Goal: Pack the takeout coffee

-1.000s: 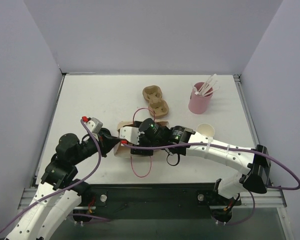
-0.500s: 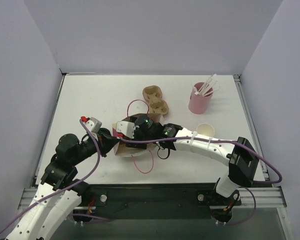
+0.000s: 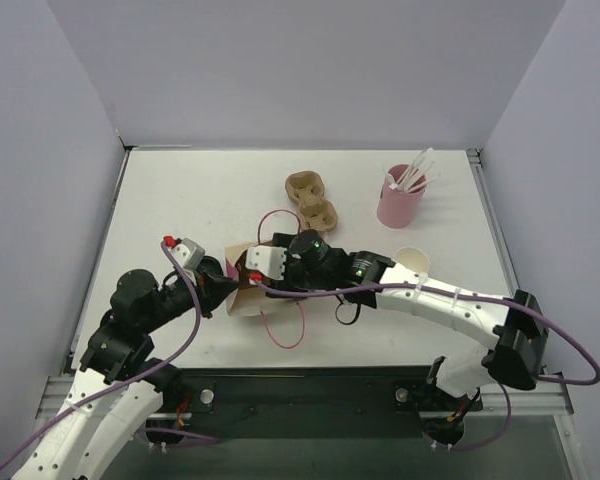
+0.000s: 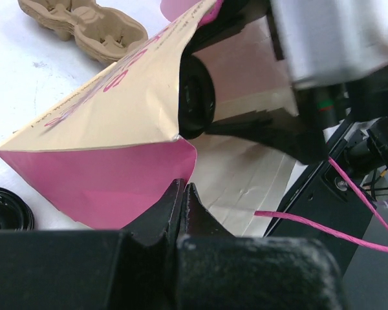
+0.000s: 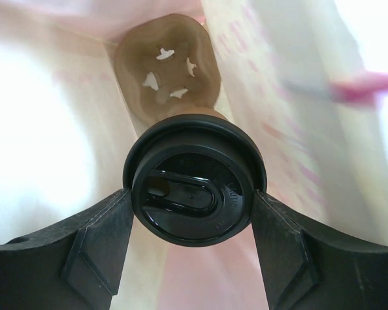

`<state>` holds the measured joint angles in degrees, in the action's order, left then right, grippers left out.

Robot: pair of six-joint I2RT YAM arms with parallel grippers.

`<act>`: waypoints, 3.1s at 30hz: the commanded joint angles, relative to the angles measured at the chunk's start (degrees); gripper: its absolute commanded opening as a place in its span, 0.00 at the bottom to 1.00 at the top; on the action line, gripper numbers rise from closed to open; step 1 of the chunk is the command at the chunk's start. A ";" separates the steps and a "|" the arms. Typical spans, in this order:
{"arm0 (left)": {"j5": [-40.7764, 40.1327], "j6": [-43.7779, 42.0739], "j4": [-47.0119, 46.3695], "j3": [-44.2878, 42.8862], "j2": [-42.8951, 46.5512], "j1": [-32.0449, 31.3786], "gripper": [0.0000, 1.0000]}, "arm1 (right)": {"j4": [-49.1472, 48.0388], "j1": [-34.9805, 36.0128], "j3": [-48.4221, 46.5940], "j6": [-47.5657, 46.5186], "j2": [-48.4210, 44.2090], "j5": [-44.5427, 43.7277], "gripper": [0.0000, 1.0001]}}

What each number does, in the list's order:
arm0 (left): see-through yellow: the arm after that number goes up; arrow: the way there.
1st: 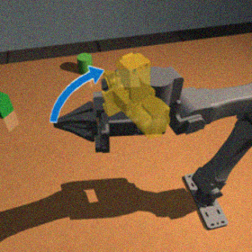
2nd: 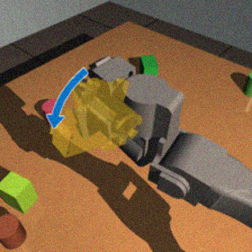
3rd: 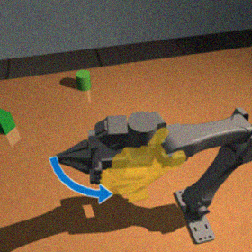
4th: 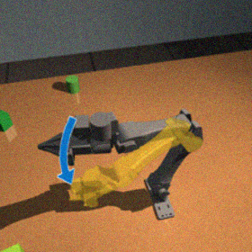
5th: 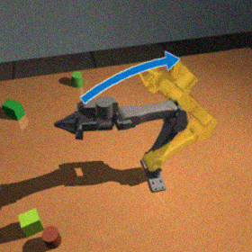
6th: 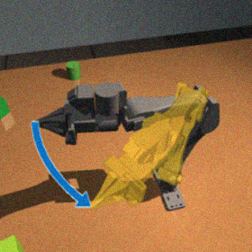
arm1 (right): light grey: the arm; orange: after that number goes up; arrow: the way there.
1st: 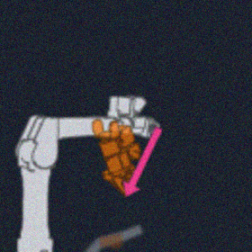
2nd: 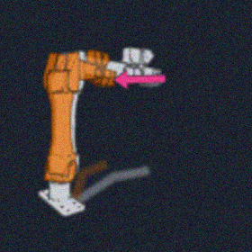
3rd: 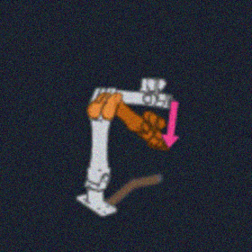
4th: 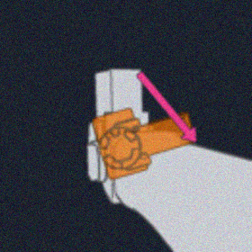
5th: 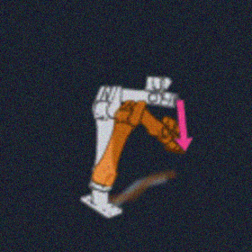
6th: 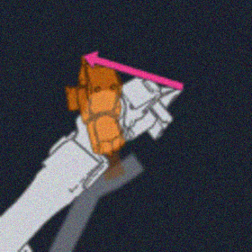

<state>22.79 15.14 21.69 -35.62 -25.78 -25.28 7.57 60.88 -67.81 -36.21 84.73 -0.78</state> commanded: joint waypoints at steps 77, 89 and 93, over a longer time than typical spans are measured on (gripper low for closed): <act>-4.33 0.07 -10.26 0.37 -2.52 0.23 0.00 | 13.87 11.72 -2.85 -11.52 0.70 -16.80 0.43; 0.77 -0.37 -17.04 7.31 1.70 0.23 0.00 | 13.61 7.41 -3.91 -16.79 1.06 -17.51 0.43; 2.17 -1.51 -17.39 8.11 2.31 0.23 0.00 | 15.54 6.01 -4.70 -17.32 -0.44 -16.99 0.43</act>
<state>22.06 14.57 8.69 -27.75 -24.34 -25.28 19.75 68.31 -69.71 -52.14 87.64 -15.07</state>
